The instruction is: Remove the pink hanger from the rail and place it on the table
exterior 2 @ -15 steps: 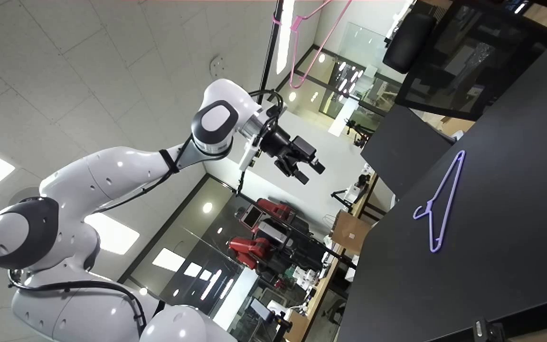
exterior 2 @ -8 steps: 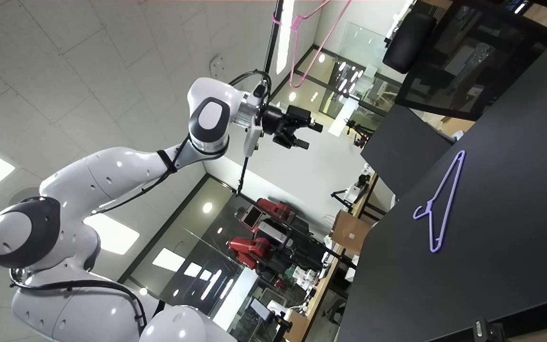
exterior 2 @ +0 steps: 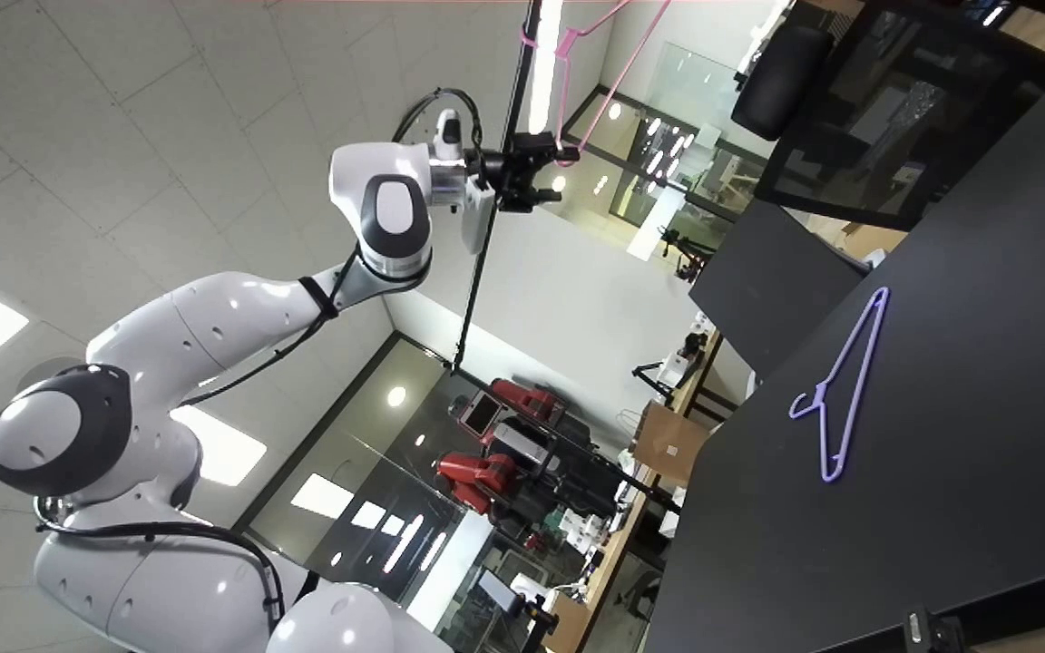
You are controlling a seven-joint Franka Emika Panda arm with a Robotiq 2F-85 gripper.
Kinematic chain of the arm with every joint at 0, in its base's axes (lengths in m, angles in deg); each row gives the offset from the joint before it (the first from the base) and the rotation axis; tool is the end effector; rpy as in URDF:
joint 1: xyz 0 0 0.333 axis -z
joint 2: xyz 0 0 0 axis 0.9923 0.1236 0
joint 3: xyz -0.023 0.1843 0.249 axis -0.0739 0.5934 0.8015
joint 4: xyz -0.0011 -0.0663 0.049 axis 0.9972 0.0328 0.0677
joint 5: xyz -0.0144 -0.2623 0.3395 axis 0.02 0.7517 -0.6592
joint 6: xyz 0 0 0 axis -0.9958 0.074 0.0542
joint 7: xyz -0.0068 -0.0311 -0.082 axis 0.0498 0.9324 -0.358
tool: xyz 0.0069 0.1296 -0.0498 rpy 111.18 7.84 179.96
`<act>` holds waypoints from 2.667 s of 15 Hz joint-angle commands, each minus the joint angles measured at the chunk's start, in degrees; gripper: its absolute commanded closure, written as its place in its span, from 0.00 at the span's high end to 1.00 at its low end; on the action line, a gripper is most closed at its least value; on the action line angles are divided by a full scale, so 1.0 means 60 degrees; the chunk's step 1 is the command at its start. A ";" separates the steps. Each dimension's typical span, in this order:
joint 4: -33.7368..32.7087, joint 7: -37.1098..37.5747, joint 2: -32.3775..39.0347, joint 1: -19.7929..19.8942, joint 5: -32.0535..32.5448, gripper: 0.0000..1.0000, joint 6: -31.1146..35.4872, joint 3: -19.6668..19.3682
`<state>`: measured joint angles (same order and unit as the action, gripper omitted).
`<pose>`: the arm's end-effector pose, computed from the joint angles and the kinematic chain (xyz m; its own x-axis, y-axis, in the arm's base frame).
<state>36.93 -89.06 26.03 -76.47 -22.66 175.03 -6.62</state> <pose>0.5674 -0.2128 0.5319 0.6672 -0.2893 0.6864 -0.2795 -0.9514 -0.1294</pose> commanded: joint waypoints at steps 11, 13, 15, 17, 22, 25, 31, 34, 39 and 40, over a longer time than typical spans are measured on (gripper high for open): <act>-0.3996 0.1188 0.2795 0.0309 0.0307 1.00 0.1720 0.0173; -0.4412 0.1381 0.3105 0.0410 0.0601 1.00 0.1911 0.0157; -0.4846 0.1588 0.3432 0.0528 0.0825 1.00 0.1982 0.0113; -0.5280 0.1762 0.3762 0.0645 0.1018 1.00 0.2043 0.0066; -0.6155 0.2060 0.4486 0.0603 0.1317 0.94 0.2194 -0.0299; -0.6521 0.2159 0.4840 0.0524 0.1379 0.59 0.2197 -0.0505; -0.6865 0.2241 0.5199 0.0314 0.1288 0.18 0.2048 -0.0783; -0.6809 0.2229 0.5173 0.0243 0.1254 0.01 0.2051 -0.0797; -0.6548 0.2200 0.4991 0.0058 0.1275 0.02 0.2198 -0.0900; -0.6494 0.2202 0.4970 0.0019 0.1292 0.02 0.2277 -0.0932</act>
<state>-1.73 -78.18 56.13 -75.17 -15.86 188.30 -10.85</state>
